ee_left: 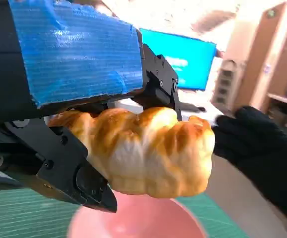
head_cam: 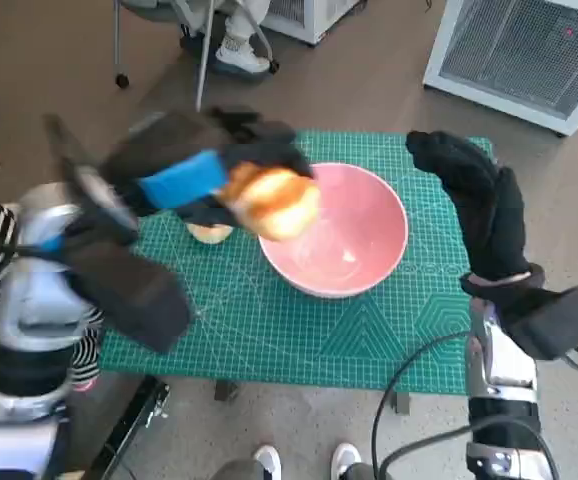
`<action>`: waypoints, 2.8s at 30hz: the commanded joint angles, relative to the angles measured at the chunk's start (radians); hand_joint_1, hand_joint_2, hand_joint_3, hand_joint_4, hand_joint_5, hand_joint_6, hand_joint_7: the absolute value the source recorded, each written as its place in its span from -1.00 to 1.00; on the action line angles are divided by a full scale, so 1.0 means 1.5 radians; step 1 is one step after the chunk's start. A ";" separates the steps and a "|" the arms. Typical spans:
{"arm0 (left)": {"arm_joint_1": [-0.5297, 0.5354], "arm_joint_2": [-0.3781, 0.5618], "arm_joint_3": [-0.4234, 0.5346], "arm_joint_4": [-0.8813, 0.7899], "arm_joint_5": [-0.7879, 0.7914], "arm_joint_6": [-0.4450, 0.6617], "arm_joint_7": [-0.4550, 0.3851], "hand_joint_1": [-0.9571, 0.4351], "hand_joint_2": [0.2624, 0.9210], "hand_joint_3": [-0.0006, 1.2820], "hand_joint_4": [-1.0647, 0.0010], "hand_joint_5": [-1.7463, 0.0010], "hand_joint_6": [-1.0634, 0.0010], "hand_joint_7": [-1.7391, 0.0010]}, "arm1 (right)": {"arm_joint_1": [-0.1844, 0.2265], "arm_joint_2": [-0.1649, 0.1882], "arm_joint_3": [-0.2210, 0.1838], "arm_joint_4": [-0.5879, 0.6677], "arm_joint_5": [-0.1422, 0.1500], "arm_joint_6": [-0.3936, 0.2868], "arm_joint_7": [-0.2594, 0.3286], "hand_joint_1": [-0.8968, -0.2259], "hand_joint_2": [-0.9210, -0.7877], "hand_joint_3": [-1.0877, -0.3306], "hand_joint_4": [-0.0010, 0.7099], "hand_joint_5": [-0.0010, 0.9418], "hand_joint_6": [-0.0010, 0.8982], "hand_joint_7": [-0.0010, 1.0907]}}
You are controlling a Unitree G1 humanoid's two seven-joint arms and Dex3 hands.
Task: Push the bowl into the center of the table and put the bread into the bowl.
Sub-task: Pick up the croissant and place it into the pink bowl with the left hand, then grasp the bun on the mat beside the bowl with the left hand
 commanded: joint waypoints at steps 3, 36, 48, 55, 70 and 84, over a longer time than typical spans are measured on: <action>-0.085 -0.071 -0.067 0.212 0.035 -0.055 0.007 0.38 0.85 -0.83 -0.40 -0.34 -0.32 -0.19 | 0.021 -0.005 -0.008 -0.002 0.004 0.005 0.001 -0.55 -1.00 -0.09 -0.52 -0.99 -0.99 0.09; -0.057 -0.082 -0.082 0.362 0.048 -0.136 -0.017 0.14 0.60 -1.00 0.71 1.00 0.44 0.94 | 0.055 -0.002 -0.012 -0.046 -0.016 0.019 -0.036 -0.56 -1.00 -0.08 -0.49 -0.99 -0.99 0.07; -0.048 0.043 0.049 0.271 -0.044 -0.152 -0.035 0.16 0.57 -1.00 0.74 1.00 0.52 0.98 | 0.047 0.002 -0.009 -0.034 -0.017 0.015 -0.039 -0.55 -1.00 -0.08 -0.49 -0.99 -0.99 0.07; -0.064 0.092 0.074 0.300 -0.045 -0.145 -0.037 0.14 0.59 -0.99 0.73 1.00 0.51 0.98 | 0.047 0.007 -0.007 -0.032 -0.016 0.012 -0.035 -0.55 -1.00 -0.09 -0.49 -0.99 -0.99 0.06; -0.075 0.129 0.048 0.472 0.019 -0.180 0.019 0.28 0.58 -1.00 0.70 0.99 0.52 0.98 | 0.038 0.010 -0.007 -0.011 -0.002 0.004 -0.022 -0.54 -1.00 -0.09 -0.49 -0.99 -0.99 0.06; -0.110 0.089 -0.025 0.634 0.084 -0.204 0.048 0.20 0.55 -0.98 0.72 1.00 0.52 0.99 | 0.036 0.008 -0.007 -0.011 0.008 0.005 -0.011 -0.56 -1.00 -0.09 -0.49 -0.99 -1.00 0.07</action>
